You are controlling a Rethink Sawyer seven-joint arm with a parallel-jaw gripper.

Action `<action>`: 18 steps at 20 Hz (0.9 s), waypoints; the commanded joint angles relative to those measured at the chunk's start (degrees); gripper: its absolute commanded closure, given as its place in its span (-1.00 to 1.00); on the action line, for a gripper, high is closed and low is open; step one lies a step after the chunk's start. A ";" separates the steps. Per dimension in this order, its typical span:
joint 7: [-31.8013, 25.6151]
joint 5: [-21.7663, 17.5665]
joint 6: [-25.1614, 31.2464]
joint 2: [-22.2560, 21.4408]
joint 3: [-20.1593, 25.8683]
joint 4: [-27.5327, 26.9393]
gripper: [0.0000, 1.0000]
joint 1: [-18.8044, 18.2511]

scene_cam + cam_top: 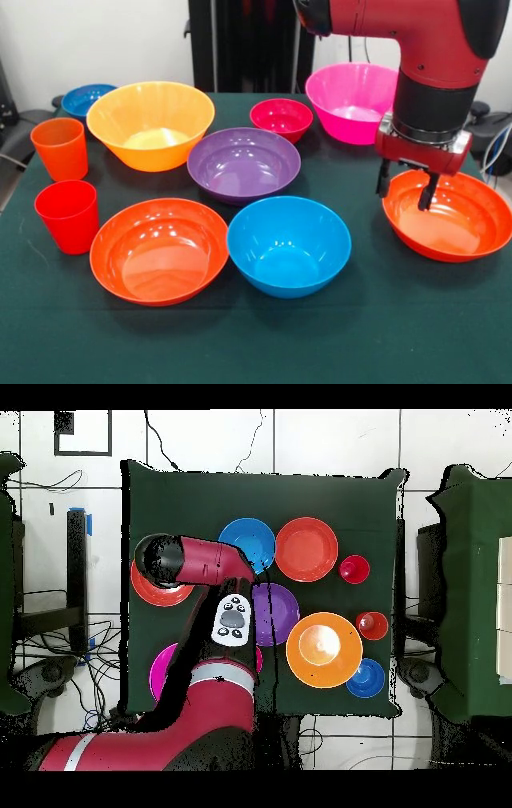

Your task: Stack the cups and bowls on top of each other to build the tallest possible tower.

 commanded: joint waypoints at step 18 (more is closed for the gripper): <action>7.17 0.13 -13.56 9.62 6.29 2.39 -1.00 -2.89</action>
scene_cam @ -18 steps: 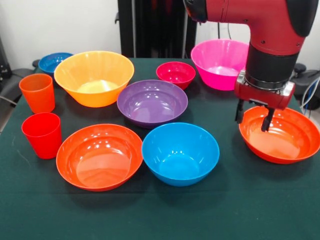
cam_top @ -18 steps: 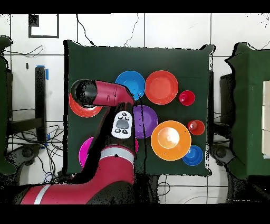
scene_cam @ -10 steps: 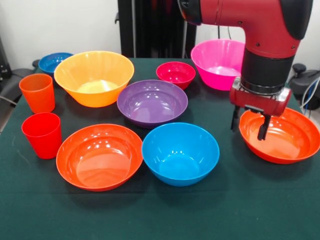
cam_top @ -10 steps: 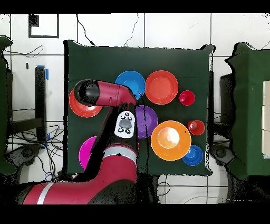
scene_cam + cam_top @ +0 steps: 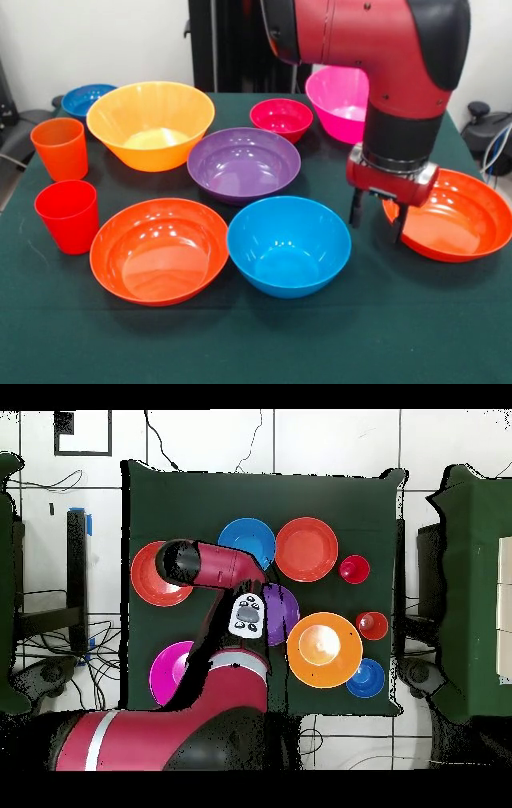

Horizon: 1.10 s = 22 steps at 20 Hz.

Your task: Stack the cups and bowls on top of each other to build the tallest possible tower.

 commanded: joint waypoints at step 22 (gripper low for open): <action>2.00 -1.92 8.84 -7.73 4.95 7.71 -1.00 0.18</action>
